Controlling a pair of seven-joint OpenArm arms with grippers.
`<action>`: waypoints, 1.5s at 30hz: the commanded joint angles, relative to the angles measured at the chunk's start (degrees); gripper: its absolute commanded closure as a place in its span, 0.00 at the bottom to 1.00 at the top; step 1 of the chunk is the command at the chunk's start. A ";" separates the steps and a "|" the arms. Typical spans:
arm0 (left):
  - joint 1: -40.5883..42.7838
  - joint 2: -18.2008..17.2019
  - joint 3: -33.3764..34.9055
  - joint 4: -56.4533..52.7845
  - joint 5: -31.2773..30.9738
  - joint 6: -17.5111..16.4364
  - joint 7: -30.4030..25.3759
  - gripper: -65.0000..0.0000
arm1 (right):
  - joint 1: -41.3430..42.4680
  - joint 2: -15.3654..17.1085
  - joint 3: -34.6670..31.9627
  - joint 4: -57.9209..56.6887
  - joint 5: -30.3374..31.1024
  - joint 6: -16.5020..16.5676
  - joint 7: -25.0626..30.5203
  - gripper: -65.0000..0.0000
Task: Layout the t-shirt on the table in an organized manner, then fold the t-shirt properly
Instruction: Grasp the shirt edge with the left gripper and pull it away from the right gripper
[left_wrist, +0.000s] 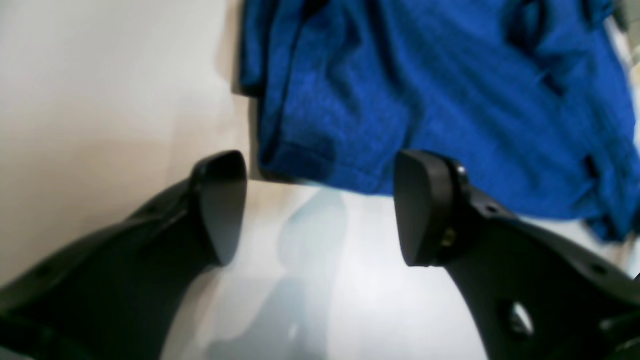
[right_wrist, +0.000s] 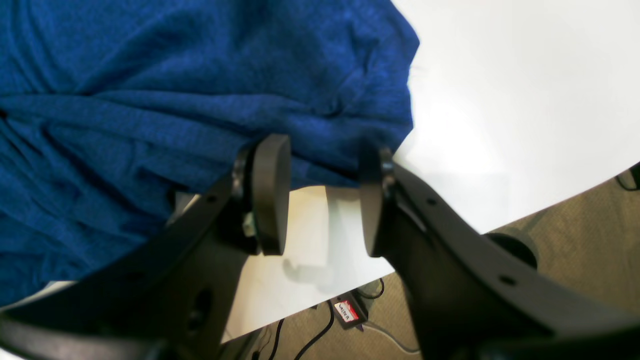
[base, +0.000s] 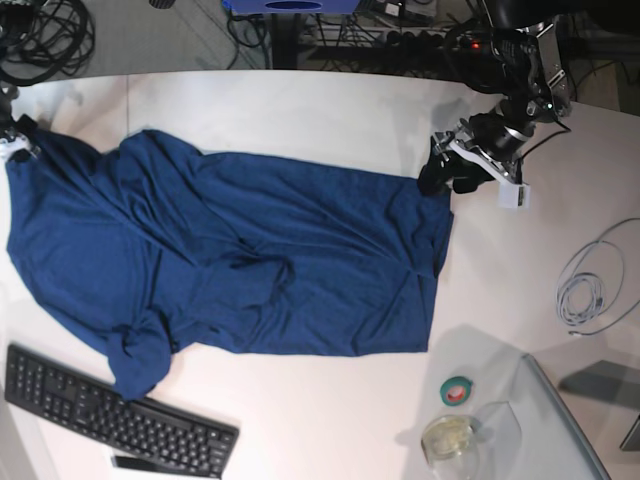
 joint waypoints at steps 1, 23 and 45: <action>-0.34 -0.24 -0.02 -0.86 1.54 0.56 1.82 0.36 | 0.19 0.94 0.32 0.89 0.68 0.14 0.88 0.66; -0.95 1.96 0.51 -4.72 1.45 0.56 1.91 0.44 | 0.28 1.38 0.32 -2.72 0.68 0.14 4.75 0.66; -3.50 1.96 0.24 -7.19 1.45 0.56 2.08 1.00 | 1.16 1.38 0.32 -3.42 0.59 0.14 4.83 0.66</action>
